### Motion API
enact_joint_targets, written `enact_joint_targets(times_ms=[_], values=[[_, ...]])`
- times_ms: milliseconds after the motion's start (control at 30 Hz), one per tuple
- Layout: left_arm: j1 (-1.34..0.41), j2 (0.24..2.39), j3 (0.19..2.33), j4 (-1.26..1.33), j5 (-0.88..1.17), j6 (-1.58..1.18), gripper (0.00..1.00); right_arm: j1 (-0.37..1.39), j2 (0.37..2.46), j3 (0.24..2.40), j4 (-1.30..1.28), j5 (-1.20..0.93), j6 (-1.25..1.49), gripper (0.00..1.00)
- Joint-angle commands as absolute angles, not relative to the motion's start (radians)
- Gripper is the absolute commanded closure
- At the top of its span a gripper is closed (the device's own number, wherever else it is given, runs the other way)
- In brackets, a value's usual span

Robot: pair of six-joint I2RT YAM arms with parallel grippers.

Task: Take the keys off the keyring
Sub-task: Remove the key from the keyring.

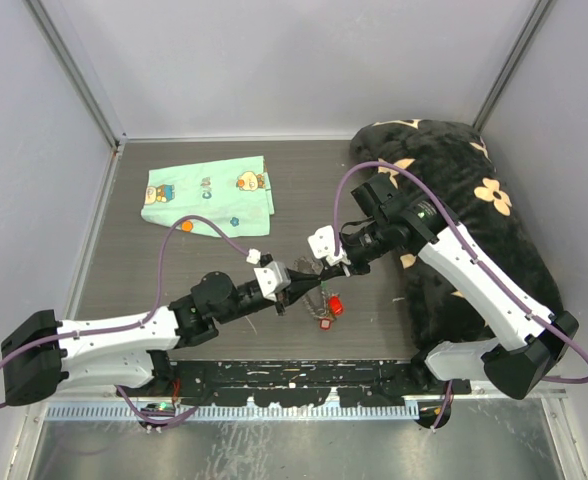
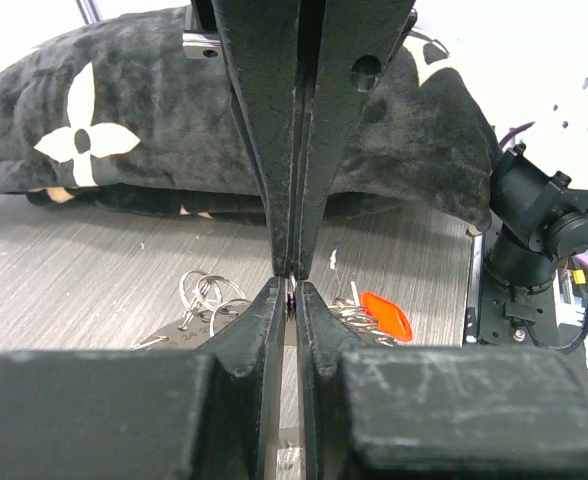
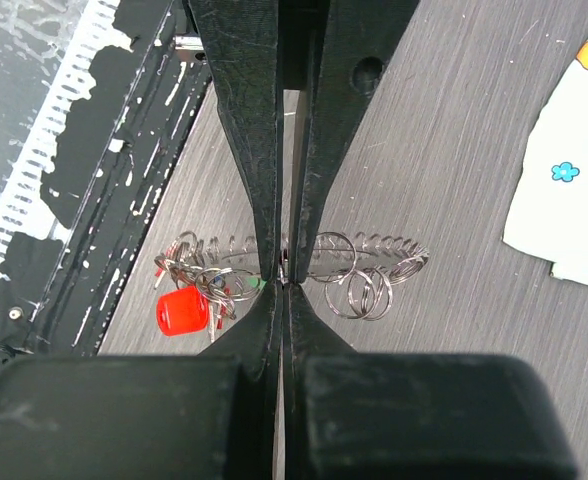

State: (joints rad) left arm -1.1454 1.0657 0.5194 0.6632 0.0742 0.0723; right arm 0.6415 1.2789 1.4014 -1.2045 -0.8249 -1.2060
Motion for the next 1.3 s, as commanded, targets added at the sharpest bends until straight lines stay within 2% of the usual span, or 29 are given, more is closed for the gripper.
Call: enact_joint_targets(times_ms=[0, 167, 200, 300, 367, 467, 600, 800, 1000, 1267], values=[[-1.149, 1.062, 0.574, 0.661, 0.061, 0.084, 0.99, 0.647, 1.253, 1.419, -1.181, -0.877, -1.203, 0.99], [-1.149, 1.043, 0.584, 0.622, 0.072, 0.075, 1.00, 0.645, 1.246, 1.401, -1.182, -0.889, -1.192, 0.99], [-1.148, 1.037, 0.583, 0.617, 0.072, 0.076, 1.00, 0.642, 1.243, 1.396, -1.180, -0.899, -1.187, 0.95], [-1.148, 1.017, 0.572, 0.616, 0.070, 0.077, 1.00, 0.606, 1.227, 1.365, -1.173, -0.958, -1.180, 0.66], [-1.147, 1.000, 0.561, 0.620, 0.079, 0.076, 1.00, 0.560, 1.208, 1.337, -1.169, -1.028, -1.180, 0.52], [-1.146, 0.977, 0.533, 0.644, 0.114, 0.082, 1.00, 0.503, 1.173, 1.263, -1.148, -1.121, -1.184, 0.43], [-1.137, 0.937, 0.509, 0.630, 0.181, 0.111, 1.00, 0.473, 1.141, 1.162, -1.077, -1.197, -1.155, 0.42], [-1.087, 0.881, 0.506, 0.540, 0.294, 0.155, 1.00, 0.461, 1.139, 1.072, -0.954, -1.285, -1.076, 0.60], [-1.026, 0.878, 0.533, 0.469, 0.411, 0.162, 1.00, 0.450, 1.135, 1.000, -0.863, -1.347, -1.044, 0.60], [-0.956, 0.965, 0.537, 0.615, 0.534, 0.053, 1.00, 0.448, 1.180, 0.967, -0.803, -1.371, -1.034, 0.58]])
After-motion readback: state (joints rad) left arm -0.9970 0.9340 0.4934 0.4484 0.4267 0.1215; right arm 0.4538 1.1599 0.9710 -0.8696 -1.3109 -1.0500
